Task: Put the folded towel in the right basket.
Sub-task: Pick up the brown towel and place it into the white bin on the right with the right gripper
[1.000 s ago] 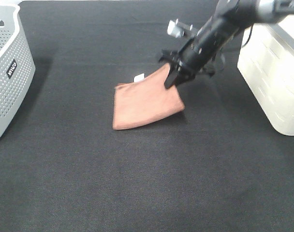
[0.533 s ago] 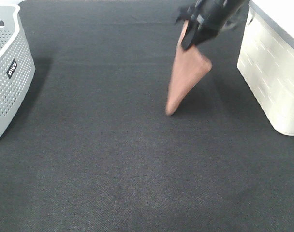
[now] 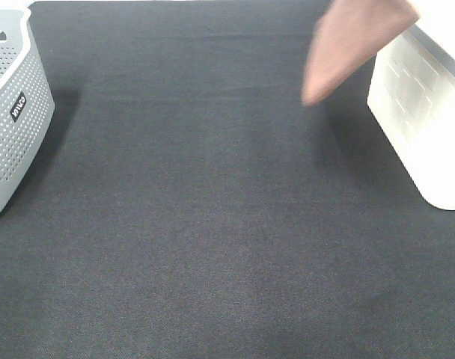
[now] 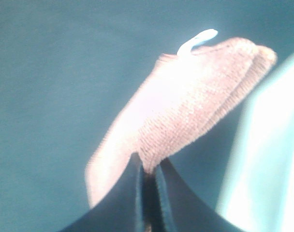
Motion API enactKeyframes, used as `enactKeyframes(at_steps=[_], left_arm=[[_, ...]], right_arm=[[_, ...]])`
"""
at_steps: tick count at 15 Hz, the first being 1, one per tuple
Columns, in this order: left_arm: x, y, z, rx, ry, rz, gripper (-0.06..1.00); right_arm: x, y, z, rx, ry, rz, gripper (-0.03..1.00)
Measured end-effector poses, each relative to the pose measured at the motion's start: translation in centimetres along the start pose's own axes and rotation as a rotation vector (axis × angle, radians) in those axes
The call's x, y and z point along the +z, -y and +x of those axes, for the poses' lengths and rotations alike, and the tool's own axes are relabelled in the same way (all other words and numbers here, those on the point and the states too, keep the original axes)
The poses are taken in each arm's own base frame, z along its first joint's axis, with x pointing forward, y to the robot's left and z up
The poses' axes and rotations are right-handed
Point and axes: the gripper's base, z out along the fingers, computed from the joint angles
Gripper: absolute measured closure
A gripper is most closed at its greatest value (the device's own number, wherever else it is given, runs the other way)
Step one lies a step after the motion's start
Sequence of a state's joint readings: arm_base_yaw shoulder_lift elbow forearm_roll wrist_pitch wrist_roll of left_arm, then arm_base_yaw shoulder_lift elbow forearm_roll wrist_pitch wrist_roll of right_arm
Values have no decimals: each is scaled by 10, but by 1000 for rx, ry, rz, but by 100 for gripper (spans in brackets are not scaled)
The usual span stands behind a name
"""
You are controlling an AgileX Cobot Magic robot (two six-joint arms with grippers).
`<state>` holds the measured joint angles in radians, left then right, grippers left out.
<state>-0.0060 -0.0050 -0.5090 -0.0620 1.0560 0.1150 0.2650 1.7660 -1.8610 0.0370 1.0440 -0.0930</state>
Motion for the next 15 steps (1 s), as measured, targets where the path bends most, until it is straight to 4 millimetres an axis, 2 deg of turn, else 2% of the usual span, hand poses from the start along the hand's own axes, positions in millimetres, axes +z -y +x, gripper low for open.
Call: enactKeyframes(at_steps=[1, 3, 5, 7, 8, 10, 15], left_arm=[[0, 0, 0, 0, 0, 0, 7], [0, 0, 0, 0, 0, 0, 7], [0, 0, 0, 0, 0, 0, 7], [0, 0, 0, 0, 0, 0, 7], [0, 0, 0, 0, 0, 0, 7], [0, 0, 0, 0, 0, 0, 7], [0, 0, 0, 0, 0, 0, 7]], right_arm=[[-14, 5, -1, 2, 21, 60, 96], [-26, 10, -1, -5, 39, 119, 96], [-28, 14, -1, -5, 40, 140, 96], [-29, 34, 2, 73, 41, 127, 96], [-29, 34, 2, 73, 41, 127, 96], [-34, 74, 9, 189, 49, 120, 96], [-54, 151, 32, 381, 100, 126, 96]])
